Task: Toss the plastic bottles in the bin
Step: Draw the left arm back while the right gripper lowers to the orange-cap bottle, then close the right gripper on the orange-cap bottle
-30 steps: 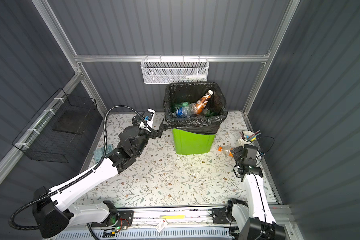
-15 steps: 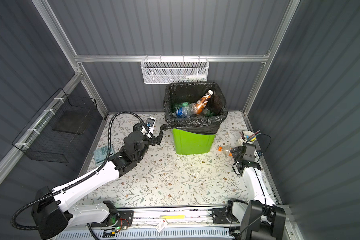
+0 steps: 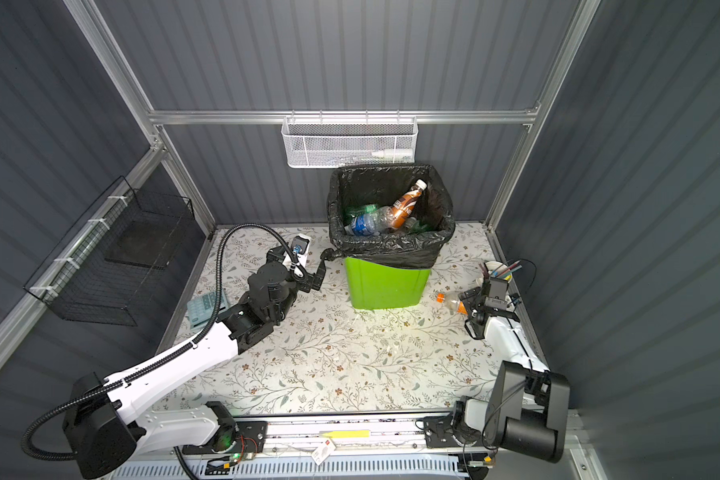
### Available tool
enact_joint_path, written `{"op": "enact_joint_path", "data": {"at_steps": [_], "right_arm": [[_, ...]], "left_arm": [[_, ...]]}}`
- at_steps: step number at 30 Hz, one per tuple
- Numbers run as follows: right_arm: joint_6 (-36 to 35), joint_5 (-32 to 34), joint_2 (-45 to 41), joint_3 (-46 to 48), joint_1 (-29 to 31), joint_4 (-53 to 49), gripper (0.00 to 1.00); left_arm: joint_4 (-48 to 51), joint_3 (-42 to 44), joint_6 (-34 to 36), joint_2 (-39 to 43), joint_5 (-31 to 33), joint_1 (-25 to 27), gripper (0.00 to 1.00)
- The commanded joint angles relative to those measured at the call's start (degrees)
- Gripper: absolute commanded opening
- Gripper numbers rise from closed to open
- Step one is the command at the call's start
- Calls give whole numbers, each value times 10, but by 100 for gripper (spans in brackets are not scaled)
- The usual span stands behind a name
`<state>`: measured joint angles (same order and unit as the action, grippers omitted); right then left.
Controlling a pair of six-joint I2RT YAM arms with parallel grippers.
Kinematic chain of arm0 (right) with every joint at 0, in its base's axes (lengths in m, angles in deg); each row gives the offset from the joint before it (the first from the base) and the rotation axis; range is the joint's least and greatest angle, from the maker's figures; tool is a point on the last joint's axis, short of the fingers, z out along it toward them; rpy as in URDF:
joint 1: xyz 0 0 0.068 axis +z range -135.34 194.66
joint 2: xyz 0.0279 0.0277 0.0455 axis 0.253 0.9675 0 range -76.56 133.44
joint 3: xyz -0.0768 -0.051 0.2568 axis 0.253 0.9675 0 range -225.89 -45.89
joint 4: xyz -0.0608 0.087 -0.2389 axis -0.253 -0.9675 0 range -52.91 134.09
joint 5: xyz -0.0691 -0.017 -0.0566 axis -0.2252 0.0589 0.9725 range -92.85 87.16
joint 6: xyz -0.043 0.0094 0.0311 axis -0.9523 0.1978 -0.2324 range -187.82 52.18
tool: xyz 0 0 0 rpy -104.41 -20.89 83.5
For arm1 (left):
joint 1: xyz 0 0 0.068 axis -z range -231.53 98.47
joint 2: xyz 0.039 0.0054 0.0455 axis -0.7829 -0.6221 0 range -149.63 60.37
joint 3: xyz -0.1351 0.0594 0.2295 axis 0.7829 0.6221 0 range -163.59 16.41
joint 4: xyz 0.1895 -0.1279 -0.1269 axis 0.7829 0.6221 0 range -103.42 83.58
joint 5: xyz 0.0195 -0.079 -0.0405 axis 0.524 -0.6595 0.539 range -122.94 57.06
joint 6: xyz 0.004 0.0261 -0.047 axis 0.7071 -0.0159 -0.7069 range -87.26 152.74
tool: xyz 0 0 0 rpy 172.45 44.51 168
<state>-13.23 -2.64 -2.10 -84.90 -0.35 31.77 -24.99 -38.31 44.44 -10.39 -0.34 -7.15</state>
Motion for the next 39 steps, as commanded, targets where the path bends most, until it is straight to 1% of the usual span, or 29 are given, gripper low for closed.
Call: {"op": "enact_joint_path", "data": {"at_steps": [1,9,15,18,23,30,33,39], "right_arm": [[-13,-2,24,-23,-2,3,94],[-33,-20,56,-15,-2,4,88],[-76,-54,82,-24,1,12,80],[-91,-58,83,-17,2,20,80],[-130,-83,94,-23,3,19,75],[-153,-86,122,-29,7,9,79],[-149,-82,126,-30,7,13,82],[-129,-79,130,-44,7,20,85]], "left_arm": [[6,0,-14,-8,-9,-5,100],[8,-1,-14,-10,-12,-8,100],[7,1,-24,-11,-19,-11,100],[7,2,-33,-9,-20,-15,100],[4,10,-58,3,-34,-29,100],[4,13,-73,7,-49,-45,100],[5,12,-75,6,-52,-48,100],[9,12,-79,4,-57,-51,100]]}}
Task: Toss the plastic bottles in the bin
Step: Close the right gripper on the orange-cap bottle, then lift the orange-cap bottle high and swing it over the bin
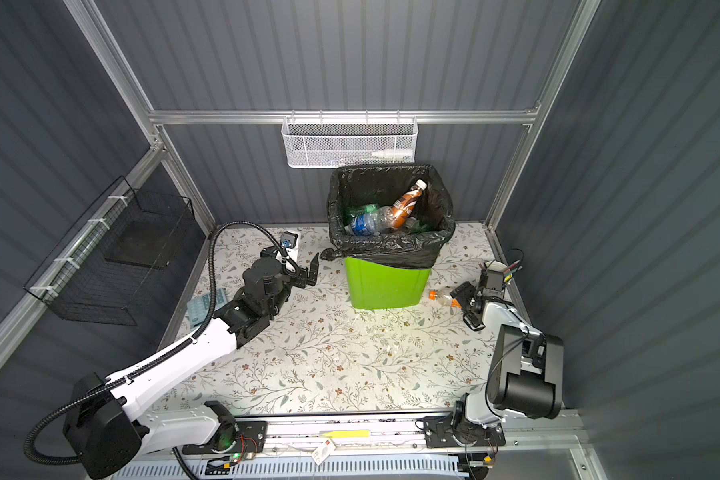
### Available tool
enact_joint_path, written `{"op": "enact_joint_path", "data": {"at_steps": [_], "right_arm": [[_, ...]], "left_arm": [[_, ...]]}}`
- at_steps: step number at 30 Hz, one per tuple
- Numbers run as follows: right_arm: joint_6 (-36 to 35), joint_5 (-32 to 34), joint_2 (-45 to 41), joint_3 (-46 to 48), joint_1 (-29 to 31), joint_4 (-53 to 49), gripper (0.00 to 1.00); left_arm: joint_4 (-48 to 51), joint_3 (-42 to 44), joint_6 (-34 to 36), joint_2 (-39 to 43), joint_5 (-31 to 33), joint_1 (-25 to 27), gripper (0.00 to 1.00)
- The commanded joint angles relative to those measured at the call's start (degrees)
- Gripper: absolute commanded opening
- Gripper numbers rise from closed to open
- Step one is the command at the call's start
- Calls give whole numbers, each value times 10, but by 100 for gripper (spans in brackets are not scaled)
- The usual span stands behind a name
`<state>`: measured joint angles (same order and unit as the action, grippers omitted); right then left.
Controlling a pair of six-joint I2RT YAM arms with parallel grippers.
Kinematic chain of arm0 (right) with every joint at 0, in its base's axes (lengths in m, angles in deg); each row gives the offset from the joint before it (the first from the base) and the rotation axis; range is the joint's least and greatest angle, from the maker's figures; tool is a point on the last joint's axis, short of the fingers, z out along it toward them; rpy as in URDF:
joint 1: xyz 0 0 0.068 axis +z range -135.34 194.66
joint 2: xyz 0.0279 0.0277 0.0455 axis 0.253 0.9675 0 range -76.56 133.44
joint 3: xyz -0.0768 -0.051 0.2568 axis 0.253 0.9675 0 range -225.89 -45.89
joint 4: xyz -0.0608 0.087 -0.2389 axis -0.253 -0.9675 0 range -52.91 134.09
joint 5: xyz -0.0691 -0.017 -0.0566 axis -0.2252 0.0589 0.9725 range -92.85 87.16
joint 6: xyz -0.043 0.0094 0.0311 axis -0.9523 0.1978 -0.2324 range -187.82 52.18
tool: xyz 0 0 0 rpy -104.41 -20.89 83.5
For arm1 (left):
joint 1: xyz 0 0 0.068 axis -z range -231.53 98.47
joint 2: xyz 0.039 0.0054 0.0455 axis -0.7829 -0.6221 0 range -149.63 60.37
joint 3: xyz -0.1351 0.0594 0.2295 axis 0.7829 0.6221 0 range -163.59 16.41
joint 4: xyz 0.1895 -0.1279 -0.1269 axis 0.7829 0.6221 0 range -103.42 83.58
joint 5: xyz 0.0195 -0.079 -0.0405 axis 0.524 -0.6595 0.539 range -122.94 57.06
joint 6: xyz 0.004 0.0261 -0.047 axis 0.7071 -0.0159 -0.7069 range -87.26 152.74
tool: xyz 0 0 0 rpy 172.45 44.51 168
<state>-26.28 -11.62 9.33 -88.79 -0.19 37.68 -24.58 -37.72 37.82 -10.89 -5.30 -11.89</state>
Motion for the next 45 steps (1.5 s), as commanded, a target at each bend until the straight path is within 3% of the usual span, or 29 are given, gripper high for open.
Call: {"op": "enact_joint_path", "data": {"at_steps": [1,11,22,27,29,37,41,45], "right_arm": [[7,10,18,-9,5,-37,85],[91,-14,55,-18,5,7,87],[45,-2,73,-23,9,-24,76],[31,0,14,22,11,-16,53],[21,0,-10,32,13,-16,48],[-29,-56,-131,18,27,-17,49],[-64,-74,-206,-39,30,-47,50],[-116,-52,-287,-128,28,-79,54]], "left_arm": [[6,7,-12,8,-7,-4,100],[12,16,-13,11,-9,-10,100],[13,22,-20,8,-16,-20,100],[10,24,-31,2,-21,-22,100],[9,24,-35,0,-22,-23,100],[11,21,-47,-15,-24,-28,100],[15,17,-66,-36,-26,-32,100],[12,19,-90,-55,-31,-38,100]]}}
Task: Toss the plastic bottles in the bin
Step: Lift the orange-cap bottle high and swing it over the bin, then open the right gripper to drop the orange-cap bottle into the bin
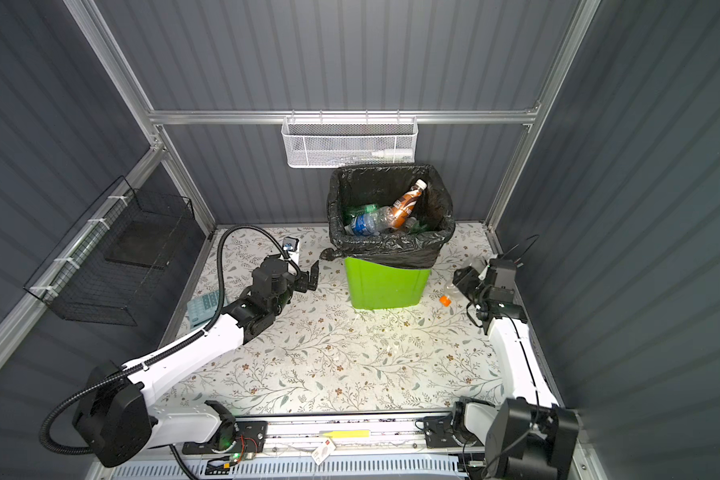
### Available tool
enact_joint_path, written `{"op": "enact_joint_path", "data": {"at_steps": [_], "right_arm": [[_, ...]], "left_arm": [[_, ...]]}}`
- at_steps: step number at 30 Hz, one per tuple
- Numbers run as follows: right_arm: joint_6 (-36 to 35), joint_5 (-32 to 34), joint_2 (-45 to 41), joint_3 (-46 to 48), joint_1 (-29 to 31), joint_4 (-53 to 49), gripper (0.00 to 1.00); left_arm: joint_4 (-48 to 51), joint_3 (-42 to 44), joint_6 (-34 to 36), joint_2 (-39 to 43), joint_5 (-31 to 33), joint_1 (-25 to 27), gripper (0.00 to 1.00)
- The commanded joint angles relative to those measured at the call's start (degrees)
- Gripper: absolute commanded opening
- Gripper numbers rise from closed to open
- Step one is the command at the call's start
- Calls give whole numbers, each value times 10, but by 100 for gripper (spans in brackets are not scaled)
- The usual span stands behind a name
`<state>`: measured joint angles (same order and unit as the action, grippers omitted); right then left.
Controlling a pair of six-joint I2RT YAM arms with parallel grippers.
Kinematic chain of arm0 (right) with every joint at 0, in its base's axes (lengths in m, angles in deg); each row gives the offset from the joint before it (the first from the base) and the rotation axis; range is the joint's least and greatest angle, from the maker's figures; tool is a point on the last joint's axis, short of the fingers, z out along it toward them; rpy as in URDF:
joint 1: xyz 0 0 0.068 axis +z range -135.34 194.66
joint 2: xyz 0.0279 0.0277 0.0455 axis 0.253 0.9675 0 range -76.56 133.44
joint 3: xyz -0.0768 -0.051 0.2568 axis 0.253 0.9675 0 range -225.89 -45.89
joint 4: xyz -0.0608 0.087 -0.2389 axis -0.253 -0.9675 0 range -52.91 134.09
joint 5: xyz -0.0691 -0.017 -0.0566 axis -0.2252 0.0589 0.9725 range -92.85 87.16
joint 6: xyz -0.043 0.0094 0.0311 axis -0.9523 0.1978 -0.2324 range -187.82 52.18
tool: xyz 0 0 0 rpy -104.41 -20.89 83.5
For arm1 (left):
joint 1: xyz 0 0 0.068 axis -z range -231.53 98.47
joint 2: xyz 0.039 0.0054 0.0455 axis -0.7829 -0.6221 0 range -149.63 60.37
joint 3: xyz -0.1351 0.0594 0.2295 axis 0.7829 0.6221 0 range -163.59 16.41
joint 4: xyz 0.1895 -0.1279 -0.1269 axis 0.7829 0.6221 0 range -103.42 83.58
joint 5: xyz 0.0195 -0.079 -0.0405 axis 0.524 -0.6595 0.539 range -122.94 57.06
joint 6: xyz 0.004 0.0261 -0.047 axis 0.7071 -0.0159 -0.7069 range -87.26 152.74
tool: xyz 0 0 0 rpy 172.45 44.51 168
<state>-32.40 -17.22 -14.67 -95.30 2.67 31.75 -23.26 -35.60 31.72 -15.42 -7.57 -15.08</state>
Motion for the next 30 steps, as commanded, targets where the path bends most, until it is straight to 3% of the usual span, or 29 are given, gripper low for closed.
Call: {"op": "enact_joint_path", "data": {"at_steps": [1,7,11,14,18,20,23,26,28,30], "right_arm": [[-72,13,-61,-83,-1,-27,54],[-135,56,-86,-298,-45,-44,59],[-124,65,-63,-427,-63,7,61],[-60,49,-32,-478,-62,69,61],[77,1,16,-463,-51,203,60],[74,-5,66,-478,6,213,60],[-29,-6,155,-547,132,138,63],[-71,-111,281,-646,203,7,68],[-118,-122,338,-693,238,-91,80],[-163,-45,349,-717,258,-151,98]], "left_arm": [[-1,-1,-33,-15,-9,-7,100],[16,4,-60,-50,-9,-15,100],[22,15,-75,-69,-10,-19,100],[25,17,-83,-78,-13,-20,100],[24,17,-85,-83,-22,-20,100],[24,17,-86,-84,-23,-20,100],[24,17,-87,-86,-25,-21,100],[26,16,-91,-88,-27,-21,100],[30,16,-92,-84,-25,-21,100],[36,19,-89,-77,-22,-21,100]]}}
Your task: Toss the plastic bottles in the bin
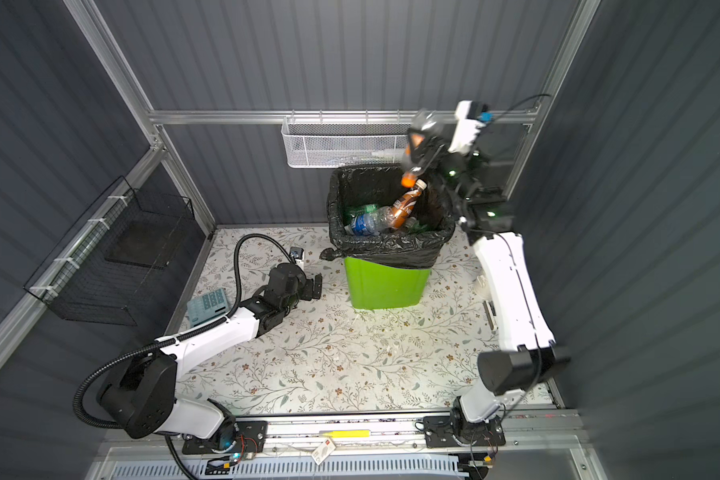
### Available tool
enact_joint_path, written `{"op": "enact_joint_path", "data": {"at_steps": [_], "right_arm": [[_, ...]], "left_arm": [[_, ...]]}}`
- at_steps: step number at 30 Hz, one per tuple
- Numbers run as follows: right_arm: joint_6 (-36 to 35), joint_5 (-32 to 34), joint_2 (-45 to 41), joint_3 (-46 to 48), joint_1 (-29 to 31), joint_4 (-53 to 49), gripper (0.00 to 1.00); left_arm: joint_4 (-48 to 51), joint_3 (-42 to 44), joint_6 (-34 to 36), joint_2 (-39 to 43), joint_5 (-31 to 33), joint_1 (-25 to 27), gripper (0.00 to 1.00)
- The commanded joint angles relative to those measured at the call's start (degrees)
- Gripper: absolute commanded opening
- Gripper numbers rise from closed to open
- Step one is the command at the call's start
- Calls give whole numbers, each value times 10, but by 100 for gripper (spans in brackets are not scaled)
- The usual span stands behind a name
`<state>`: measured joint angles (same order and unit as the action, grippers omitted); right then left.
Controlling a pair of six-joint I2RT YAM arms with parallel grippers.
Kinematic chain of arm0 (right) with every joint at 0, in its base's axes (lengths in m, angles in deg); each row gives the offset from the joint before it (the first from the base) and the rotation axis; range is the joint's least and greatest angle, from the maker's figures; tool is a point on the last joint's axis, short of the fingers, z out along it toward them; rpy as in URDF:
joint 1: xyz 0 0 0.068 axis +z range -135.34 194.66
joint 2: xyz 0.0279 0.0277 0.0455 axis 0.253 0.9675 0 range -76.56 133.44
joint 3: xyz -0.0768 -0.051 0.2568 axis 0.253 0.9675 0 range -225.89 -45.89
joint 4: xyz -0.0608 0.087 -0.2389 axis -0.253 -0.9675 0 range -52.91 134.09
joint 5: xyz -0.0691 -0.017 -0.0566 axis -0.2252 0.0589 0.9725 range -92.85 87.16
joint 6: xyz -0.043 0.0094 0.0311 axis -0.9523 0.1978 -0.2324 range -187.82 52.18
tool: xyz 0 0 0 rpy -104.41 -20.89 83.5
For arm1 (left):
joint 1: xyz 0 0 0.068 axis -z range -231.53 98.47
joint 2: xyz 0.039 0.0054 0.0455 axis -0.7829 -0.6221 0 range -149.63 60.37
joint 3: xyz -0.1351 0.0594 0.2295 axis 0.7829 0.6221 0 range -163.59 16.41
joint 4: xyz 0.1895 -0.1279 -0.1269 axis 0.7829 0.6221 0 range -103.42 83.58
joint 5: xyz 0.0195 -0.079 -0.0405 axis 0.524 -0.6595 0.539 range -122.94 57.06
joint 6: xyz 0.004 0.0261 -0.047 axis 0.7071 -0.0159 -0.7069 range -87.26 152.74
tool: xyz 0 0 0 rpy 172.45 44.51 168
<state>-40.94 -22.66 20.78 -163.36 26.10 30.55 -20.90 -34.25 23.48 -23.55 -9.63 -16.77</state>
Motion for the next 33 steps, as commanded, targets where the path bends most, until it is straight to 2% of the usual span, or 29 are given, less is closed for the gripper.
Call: {"op": "enact_joint_path", "data": {"at_steps": [1,5,8,13,18,23,27,33], "right_arm": [[-82,53,-24,-17,24,-117,99],[-83,155,-148,121,18,53,99],[-85,198,-220,196,11,114,99],[-86,224,-314,341,-24,196,99],[-91,195,-396,486,-89,220,99],[-189,216,-452,641,-116,205,99],[-234,232,-466,762,-119,217,99],[-223,263,-462,920,-128,356,99]], "left_arm": [[15,6,-4,8,-1,-4,100],[19,11,6,12,2,-5,100],[18,11,4,3,3,-5,100],[20,2,-6,-16,-2,-5,100],[9,14,-5,-6,15,-5,100],[4,28,-8,5,41,-5,100],[-1,40,-17,13,79,-6,100],[-15,73,-45,45,172,-8,100]]}}
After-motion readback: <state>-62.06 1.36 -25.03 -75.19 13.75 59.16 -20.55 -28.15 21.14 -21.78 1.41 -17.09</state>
